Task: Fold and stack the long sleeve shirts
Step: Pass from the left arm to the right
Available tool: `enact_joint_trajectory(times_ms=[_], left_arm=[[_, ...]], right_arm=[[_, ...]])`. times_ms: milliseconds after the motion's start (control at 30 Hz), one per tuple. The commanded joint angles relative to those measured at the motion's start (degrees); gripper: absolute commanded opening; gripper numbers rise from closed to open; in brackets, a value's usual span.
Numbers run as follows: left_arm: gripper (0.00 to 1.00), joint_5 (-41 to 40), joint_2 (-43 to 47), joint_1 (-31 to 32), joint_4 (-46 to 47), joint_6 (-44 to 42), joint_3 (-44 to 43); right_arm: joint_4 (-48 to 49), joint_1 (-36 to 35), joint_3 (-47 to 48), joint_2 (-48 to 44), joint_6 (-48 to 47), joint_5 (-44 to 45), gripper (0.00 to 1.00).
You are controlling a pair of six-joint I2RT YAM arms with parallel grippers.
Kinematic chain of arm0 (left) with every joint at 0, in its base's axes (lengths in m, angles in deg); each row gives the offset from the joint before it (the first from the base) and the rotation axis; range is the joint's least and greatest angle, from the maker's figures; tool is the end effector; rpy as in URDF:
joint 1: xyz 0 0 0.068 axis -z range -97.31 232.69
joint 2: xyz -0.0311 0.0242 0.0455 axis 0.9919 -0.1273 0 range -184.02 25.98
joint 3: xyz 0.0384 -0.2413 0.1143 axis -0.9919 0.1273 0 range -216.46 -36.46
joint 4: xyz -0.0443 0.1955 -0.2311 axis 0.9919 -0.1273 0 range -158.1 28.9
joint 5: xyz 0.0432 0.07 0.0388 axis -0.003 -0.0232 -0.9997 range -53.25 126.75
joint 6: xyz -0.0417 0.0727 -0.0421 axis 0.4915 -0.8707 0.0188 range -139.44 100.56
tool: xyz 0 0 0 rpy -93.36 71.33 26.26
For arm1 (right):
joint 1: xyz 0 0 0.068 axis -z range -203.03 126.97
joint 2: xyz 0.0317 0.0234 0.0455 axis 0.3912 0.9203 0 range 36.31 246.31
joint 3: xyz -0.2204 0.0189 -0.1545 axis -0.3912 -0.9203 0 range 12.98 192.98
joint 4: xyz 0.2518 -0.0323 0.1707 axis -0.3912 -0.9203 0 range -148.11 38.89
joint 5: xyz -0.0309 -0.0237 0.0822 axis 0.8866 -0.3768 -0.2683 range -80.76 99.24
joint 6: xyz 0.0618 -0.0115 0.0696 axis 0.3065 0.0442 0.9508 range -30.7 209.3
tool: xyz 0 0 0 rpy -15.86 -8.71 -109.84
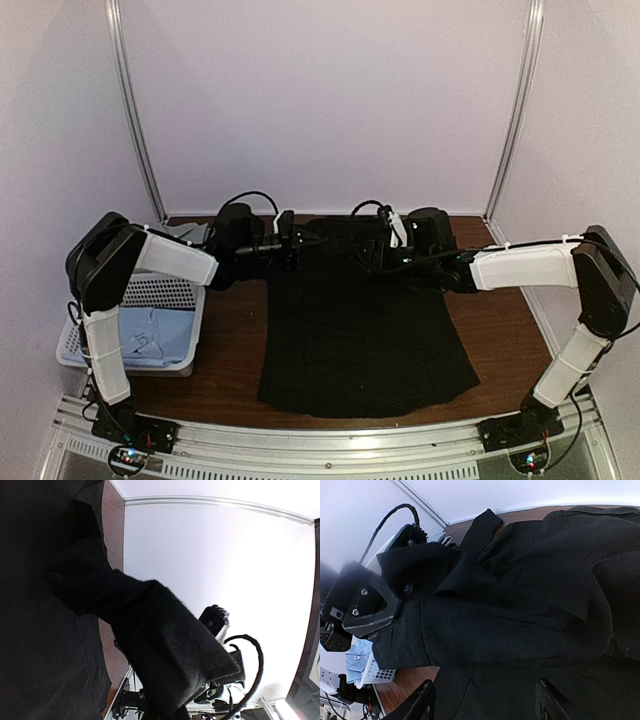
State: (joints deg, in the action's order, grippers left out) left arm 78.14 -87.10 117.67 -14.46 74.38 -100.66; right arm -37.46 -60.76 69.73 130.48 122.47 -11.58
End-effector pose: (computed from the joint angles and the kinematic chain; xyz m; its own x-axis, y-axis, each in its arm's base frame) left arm 0.3751 -0.3307 0.1676 -0.9671 -0.2369 0.0924 -0.0967 0.0067 -0.9953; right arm 0.3355 0.2976 0.1822 -0.7206 0.0892 -0.6876 -0.5196 0.5871 0.6207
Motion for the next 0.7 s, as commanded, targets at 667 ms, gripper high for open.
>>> enact_joint_trajectory(times_ms=[667], left_arm=[[0.0, 1.71, -2.39, 0.52, 14.21, 9.93, 1.88]], right_arm=[[20.94, 0.3, 3.1, 5.93, 18.72, -8.54, 0.65]])
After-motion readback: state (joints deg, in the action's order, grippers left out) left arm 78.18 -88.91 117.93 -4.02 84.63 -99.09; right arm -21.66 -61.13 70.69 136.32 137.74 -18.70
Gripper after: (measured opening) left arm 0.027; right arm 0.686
